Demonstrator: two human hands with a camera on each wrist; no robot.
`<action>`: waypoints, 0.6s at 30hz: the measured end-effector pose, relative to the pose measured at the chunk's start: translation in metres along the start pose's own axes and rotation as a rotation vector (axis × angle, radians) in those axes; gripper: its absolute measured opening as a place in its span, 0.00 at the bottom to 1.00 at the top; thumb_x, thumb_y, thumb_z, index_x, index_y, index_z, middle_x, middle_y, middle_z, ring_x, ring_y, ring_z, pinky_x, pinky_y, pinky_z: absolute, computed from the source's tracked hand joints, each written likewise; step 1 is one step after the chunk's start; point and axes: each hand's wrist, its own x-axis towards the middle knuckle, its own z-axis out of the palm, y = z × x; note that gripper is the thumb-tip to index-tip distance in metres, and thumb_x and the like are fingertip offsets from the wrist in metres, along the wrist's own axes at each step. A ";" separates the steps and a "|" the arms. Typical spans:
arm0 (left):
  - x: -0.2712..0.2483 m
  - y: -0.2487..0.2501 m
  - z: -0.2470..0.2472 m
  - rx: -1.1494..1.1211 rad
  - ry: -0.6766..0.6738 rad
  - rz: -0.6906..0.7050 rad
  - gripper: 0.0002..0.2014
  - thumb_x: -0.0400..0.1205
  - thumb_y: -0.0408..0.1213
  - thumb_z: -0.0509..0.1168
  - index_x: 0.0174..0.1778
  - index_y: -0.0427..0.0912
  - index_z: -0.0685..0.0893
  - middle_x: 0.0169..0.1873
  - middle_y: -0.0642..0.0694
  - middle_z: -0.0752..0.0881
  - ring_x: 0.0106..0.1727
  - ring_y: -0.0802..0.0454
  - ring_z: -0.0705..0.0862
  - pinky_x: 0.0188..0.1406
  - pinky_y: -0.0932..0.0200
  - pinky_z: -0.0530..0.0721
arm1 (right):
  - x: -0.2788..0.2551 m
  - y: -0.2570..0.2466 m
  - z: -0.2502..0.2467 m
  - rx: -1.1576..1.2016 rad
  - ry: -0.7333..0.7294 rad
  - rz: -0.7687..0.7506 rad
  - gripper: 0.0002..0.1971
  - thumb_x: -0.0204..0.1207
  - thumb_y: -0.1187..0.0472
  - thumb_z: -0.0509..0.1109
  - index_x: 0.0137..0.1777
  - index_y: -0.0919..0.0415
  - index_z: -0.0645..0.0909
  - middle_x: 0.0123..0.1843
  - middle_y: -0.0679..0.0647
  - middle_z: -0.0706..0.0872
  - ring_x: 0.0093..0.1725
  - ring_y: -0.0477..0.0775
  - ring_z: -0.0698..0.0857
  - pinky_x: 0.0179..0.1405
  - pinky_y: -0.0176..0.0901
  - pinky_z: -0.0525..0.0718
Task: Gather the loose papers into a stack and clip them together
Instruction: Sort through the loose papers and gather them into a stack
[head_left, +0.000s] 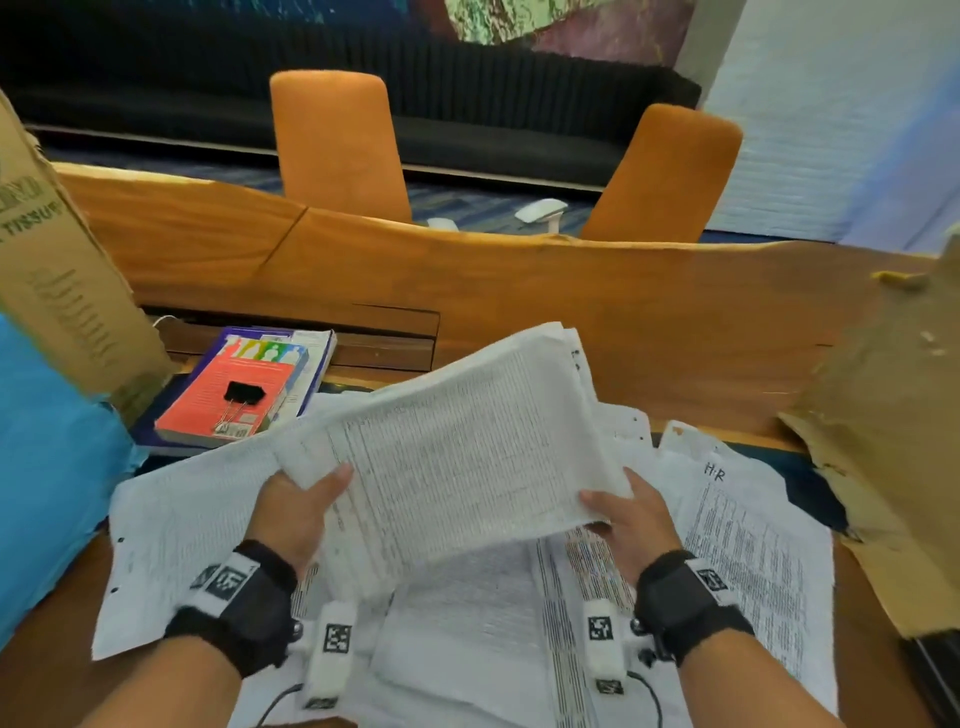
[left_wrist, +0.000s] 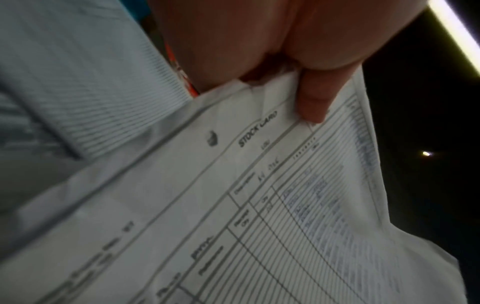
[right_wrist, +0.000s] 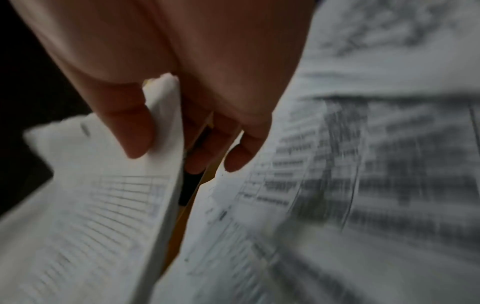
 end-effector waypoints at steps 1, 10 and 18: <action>-0.001 0.005 -0.002 0.029 -0.007 0.042 0.07 0.81 0.32 0.68 0.52 0.46 0.87 0.51 0.44 0.91 0.55 0.41 0.88 0.62 0.37 0.83 | 0.002 -0.004 -0.003 -0.156 -0.032 -0.037 0.17 0.73 0.72 0.75 0.61 0.61 0.83 0.57 0.60 0.91 0.58 0.65 0.89 0.62 0.64 0.86; 0.001 0.014 -0.007 -0.030 -0.211 0.174 0.24 0.54 0.37 0.72 0.47 0.39 0.88 0.42 0.37 0.89 0.48 0.38 0.86 0.49 0.47 0.82 | 0.001 -0.028 0.014 -0.193 -0.012 -0.228 0.24 0.53 0.68 0.64 0.53 0.63 0.82 0.46 0.59 0.86 0.49 0.61 0.86 0.48 0.58 0.84; 0.010 -0.015 -0.011 -0.015 -0.192 0.126 0.19 0.61 0.27 0.65 0.49 0.30 0.85 0.43 0.34 0.89 0.51 0.33 0.86 0.53 0.36 0.82 | -0.008 -0.020 0.014 -0.141 0.021 -0.186 0.19 0.50 0.69 0.61 0.43 0.65 0.82 0.37 0.56 0.85 0.43 0.60 0.85 0.42 0.52 0.83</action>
